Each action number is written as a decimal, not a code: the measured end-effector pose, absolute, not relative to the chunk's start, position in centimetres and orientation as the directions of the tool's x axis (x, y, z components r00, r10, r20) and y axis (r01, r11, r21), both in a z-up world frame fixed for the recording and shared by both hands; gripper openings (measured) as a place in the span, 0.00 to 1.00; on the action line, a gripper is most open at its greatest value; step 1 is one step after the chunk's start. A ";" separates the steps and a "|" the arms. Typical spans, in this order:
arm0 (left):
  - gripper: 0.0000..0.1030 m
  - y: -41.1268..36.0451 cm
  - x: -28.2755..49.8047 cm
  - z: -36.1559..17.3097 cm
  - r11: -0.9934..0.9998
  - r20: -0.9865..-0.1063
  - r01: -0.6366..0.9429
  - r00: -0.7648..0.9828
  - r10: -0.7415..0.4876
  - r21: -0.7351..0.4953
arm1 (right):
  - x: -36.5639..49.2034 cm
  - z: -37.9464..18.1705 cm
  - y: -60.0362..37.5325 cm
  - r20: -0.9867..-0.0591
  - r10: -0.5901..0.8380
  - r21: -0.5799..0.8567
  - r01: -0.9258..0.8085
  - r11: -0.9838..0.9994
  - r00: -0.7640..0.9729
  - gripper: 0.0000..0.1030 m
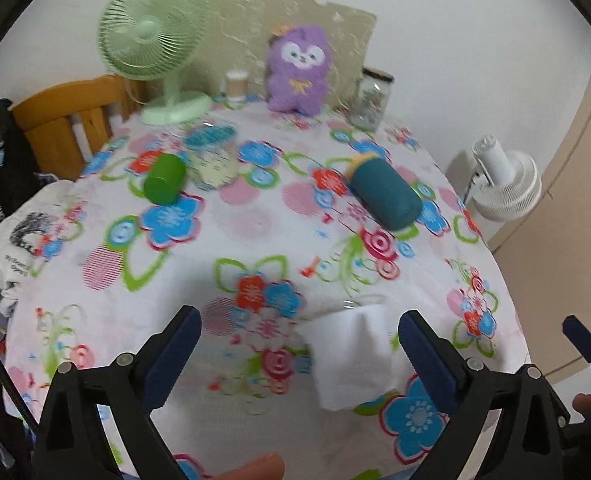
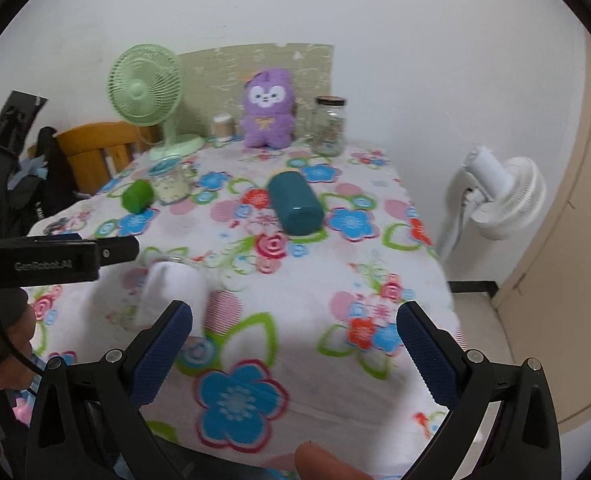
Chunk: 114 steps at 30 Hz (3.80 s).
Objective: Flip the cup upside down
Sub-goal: 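Grasp the white paper cup with the right tool while the left tool releases it, then roll the right tool to turn the held cup rim-down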
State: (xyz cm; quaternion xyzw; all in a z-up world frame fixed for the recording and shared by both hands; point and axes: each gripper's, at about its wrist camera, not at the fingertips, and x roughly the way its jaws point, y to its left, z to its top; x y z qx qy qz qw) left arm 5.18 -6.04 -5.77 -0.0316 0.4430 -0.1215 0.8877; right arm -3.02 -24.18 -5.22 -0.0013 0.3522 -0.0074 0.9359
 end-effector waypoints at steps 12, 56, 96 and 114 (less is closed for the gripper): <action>0.97 0.7 5.0 -6.1 0.984 -0.776 0.083 0.606 -0.173 -0.155 | 0.9 -7.1 -19.1 -0.718 0.077 0.012 -0.099 0.995 0.692 1.00; 0.97 4.6 7.0 -11.2 0.988 -0.829 -0.005 0.545 -0.127 -0.154 | 7.4 -13.9 -13.6 -0.875 0.125 0.015 -0.233 0.972 0.467 0.64; 0.97 4.3 7.3 -11.6 0.990 -0.835 -0.004 0.538 -0.117 -0.142 | 7.4 -16.7 -14.4 -0.754 -0.656 -0.274 -0.927 0.256 0.042 0.63; 0.97 5.2 7.0 -12.0 0.990 -0.838 -0.026 0.537 -0.100 -0.135 | 9.0 -18.9 -11.3 -0.711 -0.701 -0.237 -0.958 0.160 0.058 0.83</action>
